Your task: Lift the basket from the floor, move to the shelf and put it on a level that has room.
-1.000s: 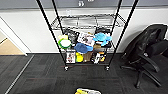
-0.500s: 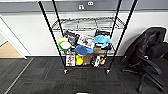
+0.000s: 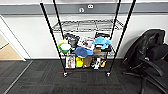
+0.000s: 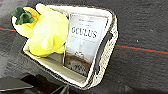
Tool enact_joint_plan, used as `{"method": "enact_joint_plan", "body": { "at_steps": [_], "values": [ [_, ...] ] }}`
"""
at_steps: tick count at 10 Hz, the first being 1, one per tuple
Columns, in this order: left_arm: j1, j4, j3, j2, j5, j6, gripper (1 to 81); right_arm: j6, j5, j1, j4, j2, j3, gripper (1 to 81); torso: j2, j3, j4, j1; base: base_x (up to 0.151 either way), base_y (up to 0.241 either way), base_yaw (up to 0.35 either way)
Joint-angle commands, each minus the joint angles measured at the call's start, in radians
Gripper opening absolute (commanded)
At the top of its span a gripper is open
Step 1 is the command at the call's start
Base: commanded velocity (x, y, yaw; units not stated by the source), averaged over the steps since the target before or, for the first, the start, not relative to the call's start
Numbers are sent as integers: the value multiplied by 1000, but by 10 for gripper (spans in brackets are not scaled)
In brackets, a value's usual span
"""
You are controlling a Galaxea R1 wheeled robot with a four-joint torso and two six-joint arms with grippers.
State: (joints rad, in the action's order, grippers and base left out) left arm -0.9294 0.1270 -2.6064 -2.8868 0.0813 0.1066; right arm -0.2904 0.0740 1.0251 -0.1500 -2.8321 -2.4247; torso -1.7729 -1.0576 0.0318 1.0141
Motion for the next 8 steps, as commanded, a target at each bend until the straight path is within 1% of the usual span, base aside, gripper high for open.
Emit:
{"method": "enact_joint_plan", "body": {
  "at_steps": [1,4,5,7,8],
  "values": [
    [91,-3,-3,9,49,1,811,8,56,-88,-17,0,-3,811,-97,0,0,63,0,0,0],
    [86,-3,-3,9,49,-1,811,8,55,-87,-17,-3,-6,811,-198,0,0,125,0,0,0],
    [85,-3,-3,4,51,-1,811,8,56,-88,-17,-6,-6,811,-235,-79,0,149,0,0,0],
    [85,-6,-3,1,51,-1,811,14,56,-88,-19,-8,-6,811,-286,-110,0,180,0,0,0],
    [85,-4,-3,1,49,-1,811,20,56,-88,-19,-8,-6,811,-314,-43,0,198,0,0,0]
  ]
}}
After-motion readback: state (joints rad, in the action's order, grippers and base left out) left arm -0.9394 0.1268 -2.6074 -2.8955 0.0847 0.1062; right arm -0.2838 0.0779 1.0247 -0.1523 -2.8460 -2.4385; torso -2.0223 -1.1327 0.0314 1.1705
